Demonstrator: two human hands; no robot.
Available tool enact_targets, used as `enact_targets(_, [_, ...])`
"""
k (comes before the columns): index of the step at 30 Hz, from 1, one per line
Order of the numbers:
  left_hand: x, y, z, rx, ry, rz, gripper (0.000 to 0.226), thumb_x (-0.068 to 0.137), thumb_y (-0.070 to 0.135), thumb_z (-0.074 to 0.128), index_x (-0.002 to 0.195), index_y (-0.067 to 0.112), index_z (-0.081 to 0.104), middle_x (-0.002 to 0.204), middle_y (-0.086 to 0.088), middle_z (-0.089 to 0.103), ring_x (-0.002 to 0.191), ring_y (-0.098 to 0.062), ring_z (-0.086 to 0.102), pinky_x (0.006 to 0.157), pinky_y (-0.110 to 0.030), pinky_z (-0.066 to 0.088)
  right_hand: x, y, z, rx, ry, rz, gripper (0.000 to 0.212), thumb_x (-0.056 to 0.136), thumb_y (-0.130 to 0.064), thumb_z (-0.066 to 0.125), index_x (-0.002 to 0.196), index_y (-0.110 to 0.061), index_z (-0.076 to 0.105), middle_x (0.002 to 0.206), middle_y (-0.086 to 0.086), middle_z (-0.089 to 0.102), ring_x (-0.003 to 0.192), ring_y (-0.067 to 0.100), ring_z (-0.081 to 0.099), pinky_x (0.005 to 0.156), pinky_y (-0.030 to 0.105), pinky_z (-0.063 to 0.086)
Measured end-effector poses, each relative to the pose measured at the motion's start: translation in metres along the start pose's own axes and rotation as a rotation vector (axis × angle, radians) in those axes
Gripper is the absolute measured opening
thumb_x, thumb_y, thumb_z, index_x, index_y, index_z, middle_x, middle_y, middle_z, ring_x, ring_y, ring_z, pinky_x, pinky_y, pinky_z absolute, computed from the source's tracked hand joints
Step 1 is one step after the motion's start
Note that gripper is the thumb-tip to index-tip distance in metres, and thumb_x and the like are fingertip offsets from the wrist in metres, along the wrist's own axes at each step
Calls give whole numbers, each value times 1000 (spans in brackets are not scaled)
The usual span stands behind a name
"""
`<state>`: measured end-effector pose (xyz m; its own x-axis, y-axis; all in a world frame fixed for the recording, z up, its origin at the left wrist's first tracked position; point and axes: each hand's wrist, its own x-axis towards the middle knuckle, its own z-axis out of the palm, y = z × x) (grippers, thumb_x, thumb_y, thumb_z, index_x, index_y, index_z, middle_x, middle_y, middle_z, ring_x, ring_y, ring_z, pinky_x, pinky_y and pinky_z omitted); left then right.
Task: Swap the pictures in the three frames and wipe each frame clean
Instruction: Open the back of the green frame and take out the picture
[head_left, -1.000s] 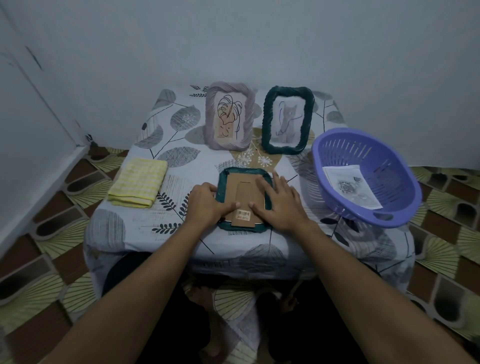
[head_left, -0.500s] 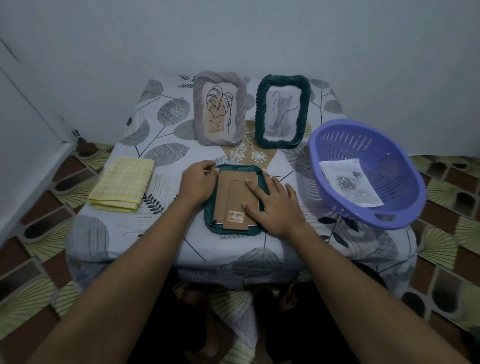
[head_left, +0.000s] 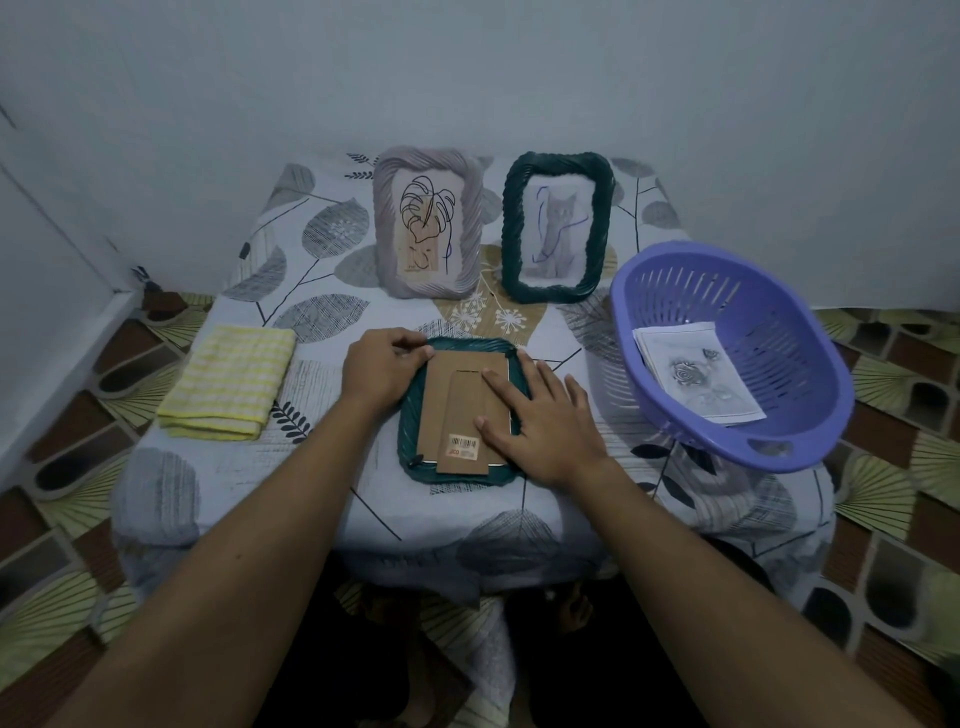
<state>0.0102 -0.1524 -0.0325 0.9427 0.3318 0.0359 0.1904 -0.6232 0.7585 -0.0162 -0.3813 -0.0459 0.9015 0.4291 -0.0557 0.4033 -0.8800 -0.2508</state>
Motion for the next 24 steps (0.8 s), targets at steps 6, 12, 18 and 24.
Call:
enact_targets(6, [7, 6, 5, -4, 38, -92, 19, 81, 36, 80, 94, 23, 77, 94, 2, 75, 89, -14, 67, 87, -29, 53, 0, 0, 0, 1, -1, 2, 68, 94, -73, 23, 156, -47, 10, 168, -1, -5, 154, 23, 0, 123, 53, 1])
enact_targets(12, [4, 19, 15, 111, 128, -151, 22, 87, 46, 69, 83, 25, 70, 87, 5, 69, 85, -19, 62, 73, -29, 45, -1, -1, -1, 5, -2, 3, 67, 95, -72, 25, 156, -48, 10, 168, -1, -5, 154, 22, 0, 123, 52, 1])
enact_targets(18, [6, 22, 18, 135, 145, -187, 24, 90, 46, 67, 81, 23, 67, 89, 3, 70, 89, -23, 65, 71, -29, 45, -1, -1, -1, 6, 1, 3, 67, 95, -72, 25, 156, -47, 11, 168, -1, -4, 154, 23, 1, 123, 52, 1])
enact_targets(24, [-2, 11, 11, 87, 73, -52, 37, 89, 57, 63, 96, 22, 71, 97, 3, 70, 91, -17, 61, 77, -29, 43, -1, -1, -2, 4, 3, 2, 67, 95, -72, 25, 156, -47, 12, 168, 0, -4, 154, 23, 1, 123, 53, 2])
